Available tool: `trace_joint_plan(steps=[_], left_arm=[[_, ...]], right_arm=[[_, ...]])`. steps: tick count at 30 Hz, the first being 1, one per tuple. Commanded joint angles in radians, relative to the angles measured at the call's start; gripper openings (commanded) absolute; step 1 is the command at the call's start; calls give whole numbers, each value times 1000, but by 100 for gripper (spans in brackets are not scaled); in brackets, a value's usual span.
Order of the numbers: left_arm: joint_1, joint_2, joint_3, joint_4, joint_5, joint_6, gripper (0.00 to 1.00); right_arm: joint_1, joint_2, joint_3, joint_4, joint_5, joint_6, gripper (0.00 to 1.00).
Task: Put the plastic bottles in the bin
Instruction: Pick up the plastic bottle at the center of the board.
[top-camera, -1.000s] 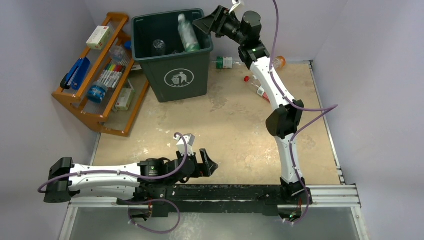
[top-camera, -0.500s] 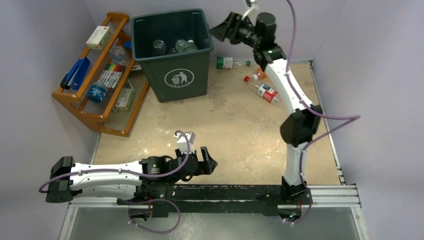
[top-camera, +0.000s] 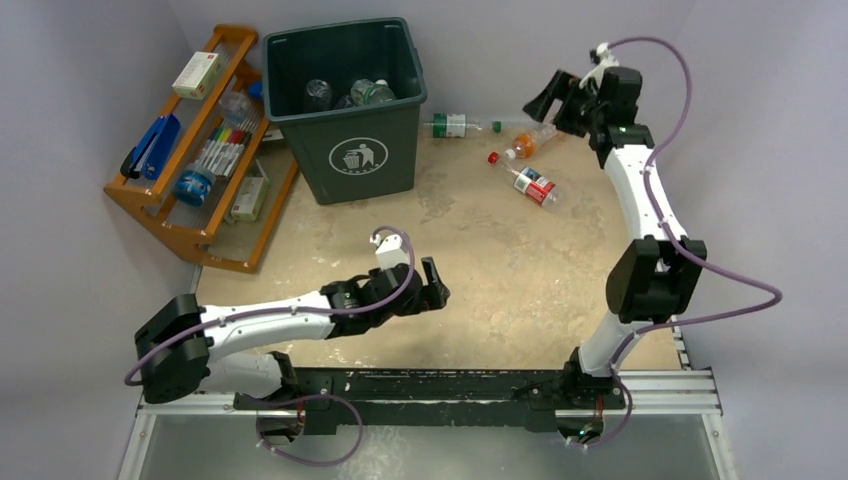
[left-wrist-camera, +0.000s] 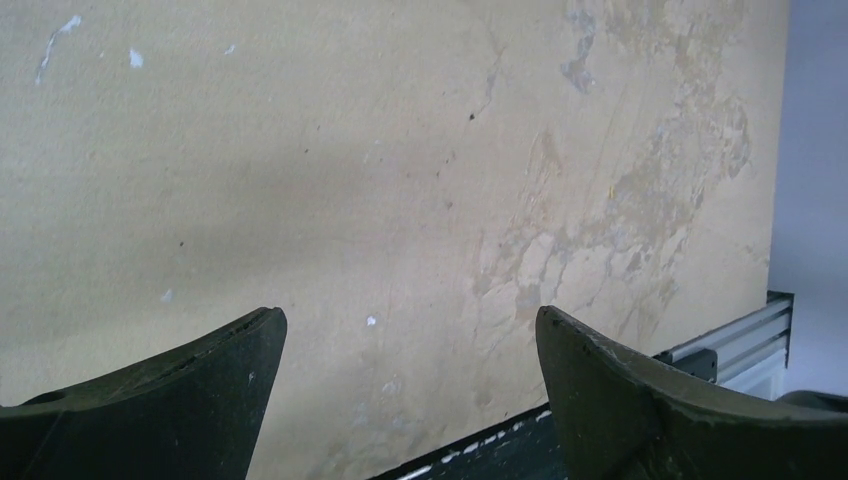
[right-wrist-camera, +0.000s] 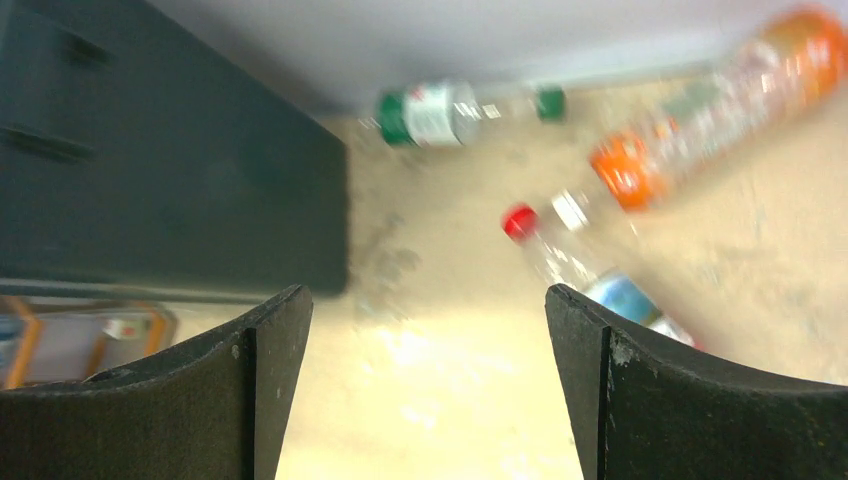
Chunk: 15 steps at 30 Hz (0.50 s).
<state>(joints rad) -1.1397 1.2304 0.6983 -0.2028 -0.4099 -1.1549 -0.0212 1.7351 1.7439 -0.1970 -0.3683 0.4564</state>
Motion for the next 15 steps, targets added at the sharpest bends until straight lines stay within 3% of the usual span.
trace_joint_plan(steps=[1, 7, 15], left_arm=[[44, 69, 123, 80, 73, 84, 96], [61, 108, 141, 100, 104, 91, 96], [102, 159, 159, 145, 163, 116, 96]], right_arm=[[-42, 54, -105, -73, 71, -89, 89], [-78, 143, -156, -71, 111, -126, 89], [-88, 268, -62, -100, 128, -139, 89]])
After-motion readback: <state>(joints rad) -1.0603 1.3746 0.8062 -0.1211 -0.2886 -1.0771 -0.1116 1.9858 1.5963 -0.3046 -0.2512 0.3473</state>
